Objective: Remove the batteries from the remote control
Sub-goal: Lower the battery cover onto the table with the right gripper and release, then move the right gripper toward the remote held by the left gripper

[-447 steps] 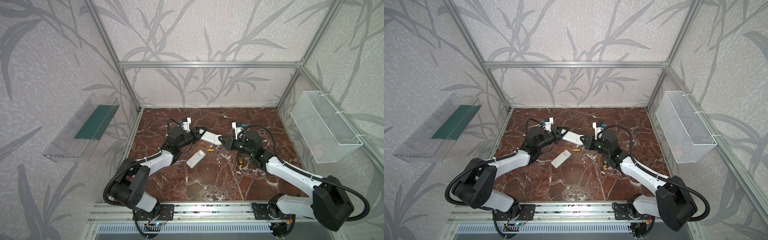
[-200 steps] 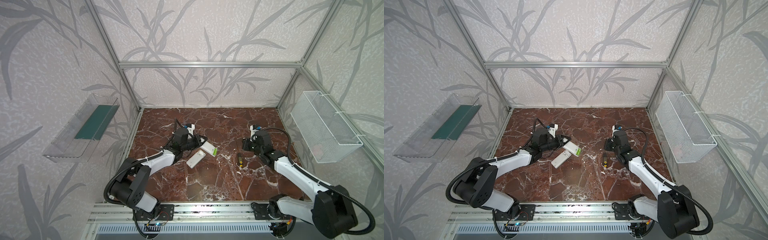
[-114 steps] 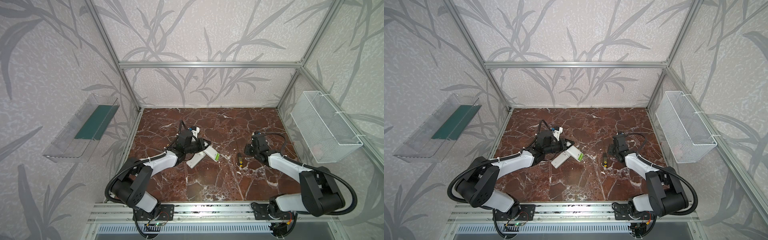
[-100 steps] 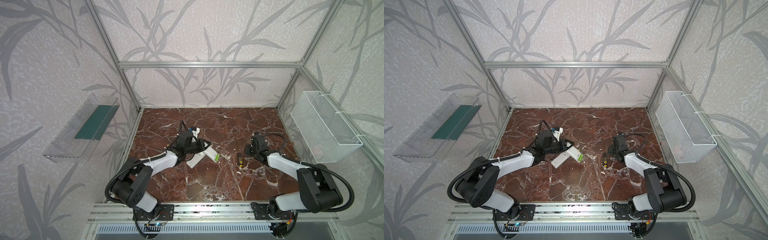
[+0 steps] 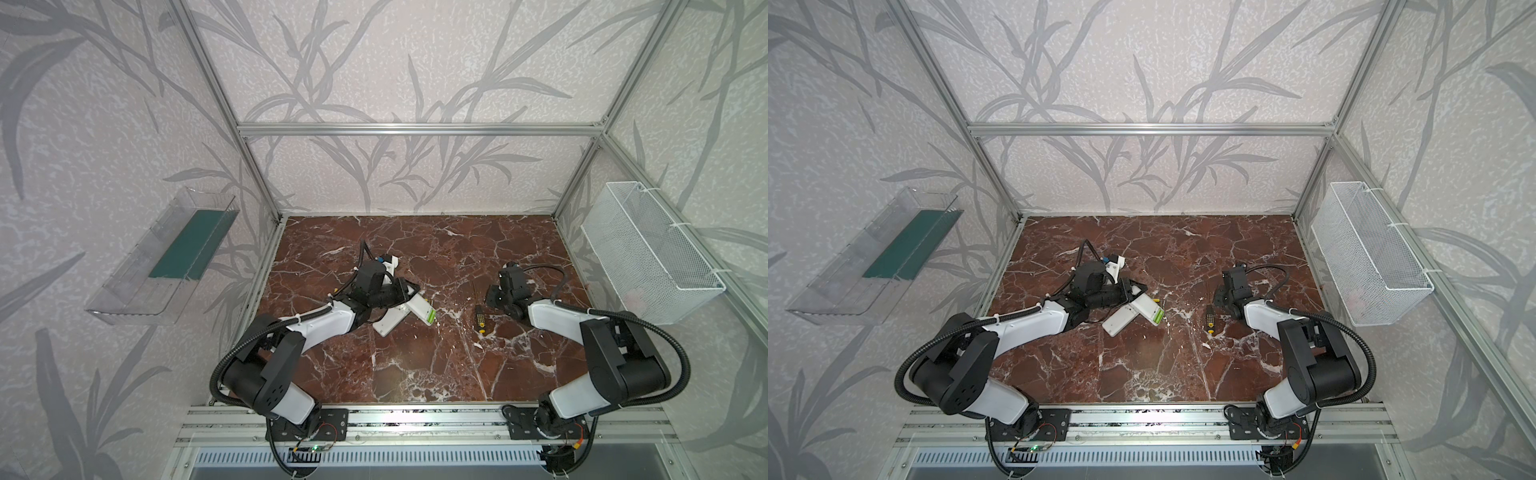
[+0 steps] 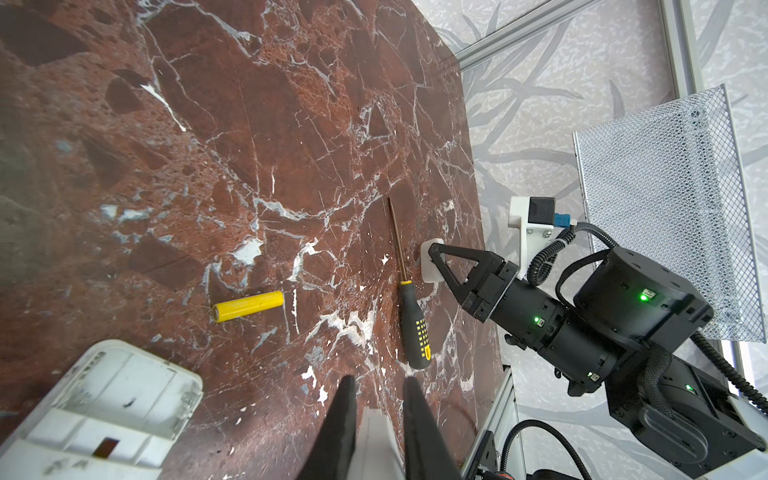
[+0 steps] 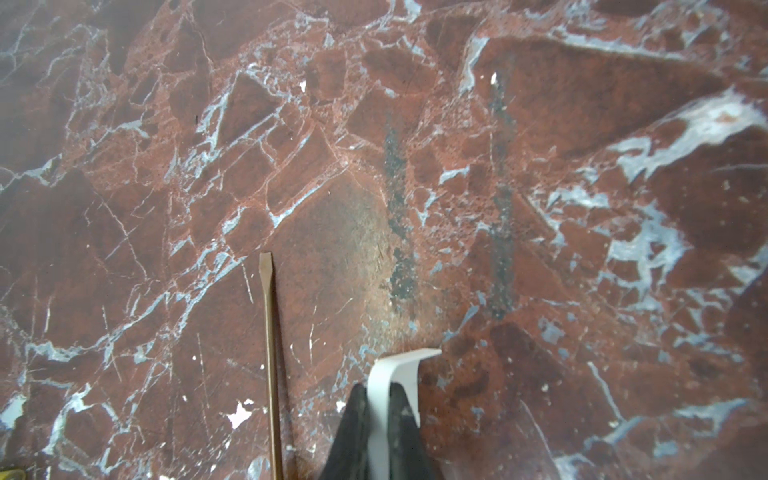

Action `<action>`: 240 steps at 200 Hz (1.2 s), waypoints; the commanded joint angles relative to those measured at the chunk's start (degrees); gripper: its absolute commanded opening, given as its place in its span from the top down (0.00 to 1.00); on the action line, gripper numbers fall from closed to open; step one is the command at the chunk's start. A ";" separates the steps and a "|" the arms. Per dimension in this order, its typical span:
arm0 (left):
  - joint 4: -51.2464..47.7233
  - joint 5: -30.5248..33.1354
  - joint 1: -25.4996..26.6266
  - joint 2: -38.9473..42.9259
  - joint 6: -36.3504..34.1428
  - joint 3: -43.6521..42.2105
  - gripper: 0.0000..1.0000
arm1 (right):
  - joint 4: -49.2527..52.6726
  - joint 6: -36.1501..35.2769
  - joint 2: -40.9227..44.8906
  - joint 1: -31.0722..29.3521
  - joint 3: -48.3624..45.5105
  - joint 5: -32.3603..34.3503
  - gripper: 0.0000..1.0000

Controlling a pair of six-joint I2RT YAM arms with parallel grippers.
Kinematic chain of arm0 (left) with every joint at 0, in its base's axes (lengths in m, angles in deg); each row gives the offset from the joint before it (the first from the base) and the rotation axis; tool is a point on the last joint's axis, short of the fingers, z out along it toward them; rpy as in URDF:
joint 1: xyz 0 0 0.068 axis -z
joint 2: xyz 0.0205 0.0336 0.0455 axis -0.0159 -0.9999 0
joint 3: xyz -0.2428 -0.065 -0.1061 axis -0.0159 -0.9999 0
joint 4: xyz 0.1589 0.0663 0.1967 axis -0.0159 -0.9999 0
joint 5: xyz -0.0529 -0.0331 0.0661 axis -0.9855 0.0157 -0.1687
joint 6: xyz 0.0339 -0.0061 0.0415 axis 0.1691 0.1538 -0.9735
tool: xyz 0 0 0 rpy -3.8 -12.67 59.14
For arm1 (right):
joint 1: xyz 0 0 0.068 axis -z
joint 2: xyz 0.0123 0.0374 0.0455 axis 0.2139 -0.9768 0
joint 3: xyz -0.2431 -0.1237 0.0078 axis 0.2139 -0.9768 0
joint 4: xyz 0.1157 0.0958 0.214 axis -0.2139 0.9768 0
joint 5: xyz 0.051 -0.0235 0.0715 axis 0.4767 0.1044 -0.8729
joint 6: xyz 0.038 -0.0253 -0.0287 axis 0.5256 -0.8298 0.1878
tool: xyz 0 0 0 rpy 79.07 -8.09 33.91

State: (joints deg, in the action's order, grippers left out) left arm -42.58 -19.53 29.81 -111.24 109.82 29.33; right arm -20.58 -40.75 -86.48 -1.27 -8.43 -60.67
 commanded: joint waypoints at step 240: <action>3.94 -0.98 0.55 1.53 -1.19 -1.46 1.00 | 4.01 -37.09 12.75 -26.37 6.64 -22.26 0.00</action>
State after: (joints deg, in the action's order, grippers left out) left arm -44.09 -18.70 30.03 -111.19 107.06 28.90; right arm -16.32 -76.44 -71.51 -25.99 -4.52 -86.05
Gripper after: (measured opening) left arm 0.178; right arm 0.997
